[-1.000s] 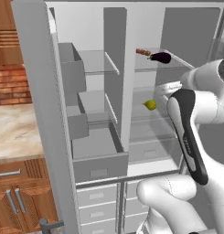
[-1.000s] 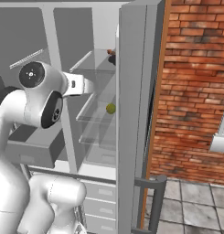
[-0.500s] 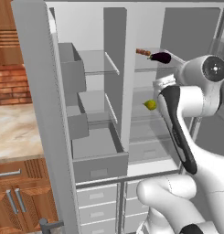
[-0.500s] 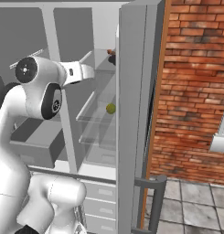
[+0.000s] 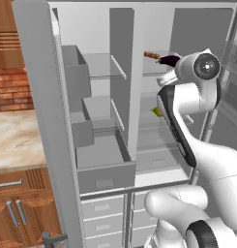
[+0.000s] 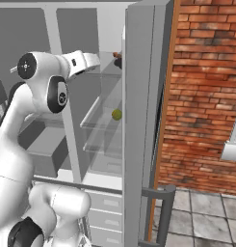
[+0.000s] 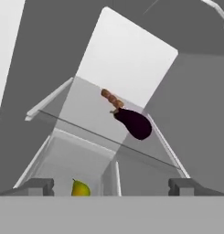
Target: Take the pear and eggplant from the fridge shelf and place them in the freezer drawer to begin freezing them.
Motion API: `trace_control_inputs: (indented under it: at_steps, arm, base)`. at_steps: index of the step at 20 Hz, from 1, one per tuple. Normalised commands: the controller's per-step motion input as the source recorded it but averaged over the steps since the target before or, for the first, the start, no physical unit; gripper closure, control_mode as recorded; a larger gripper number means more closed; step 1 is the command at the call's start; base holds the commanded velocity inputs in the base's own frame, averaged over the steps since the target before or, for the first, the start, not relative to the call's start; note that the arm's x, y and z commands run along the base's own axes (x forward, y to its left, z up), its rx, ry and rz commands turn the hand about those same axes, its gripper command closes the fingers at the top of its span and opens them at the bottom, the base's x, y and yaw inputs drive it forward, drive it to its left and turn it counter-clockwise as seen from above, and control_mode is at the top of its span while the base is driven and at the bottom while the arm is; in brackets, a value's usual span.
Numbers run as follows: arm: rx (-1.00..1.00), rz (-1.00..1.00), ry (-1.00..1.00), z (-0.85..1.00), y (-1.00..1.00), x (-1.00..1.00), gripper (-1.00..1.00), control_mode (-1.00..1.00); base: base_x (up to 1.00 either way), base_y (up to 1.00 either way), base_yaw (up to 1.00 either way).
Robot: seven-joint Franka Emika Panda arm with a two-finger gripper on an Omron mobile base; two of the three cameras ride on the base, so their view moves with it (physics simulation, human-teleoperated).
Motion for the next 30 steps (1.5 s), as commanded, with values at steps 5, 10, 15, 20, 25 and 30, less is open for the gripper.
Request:
trace_control_inputs:
  at_steps: [5, 10, 15, 20, 25, 30]
  arm:
    - [0.0, -0.06, 0.08, 0.0, -0.26, 0.55, -1.0, -1.0]
    - [0.0, -0.06, 0.08, 0.0, -0.28, 0.5, -1.0, -1.0]
    - [0.0, -0.05, 0.07, 0.0, -0.25, 0.55, -1.0, -1.0]
    - [0.0, 0.0, 0.01, 0.0, -0.23, 0.59, -1.0, -1.0]
    - [0.0, 0.0, 0.04, 0.0, -0.16, 0.66, -1.0, -1.0]
    - [0.0, 0.0, 0.08, -0.02, -0.11, 0.63, -1.0, -1.0]
  base:
    - [0.0, 0.0, 0.0]
    - [0.0, 0.0, 0.0]
    - [0.0, 0.0, 0.0]
    - [0.0, 0.0, 0.0]
    - [0.0, 0.0, 0.0]
    - [0.0, 0.0, 0.0]
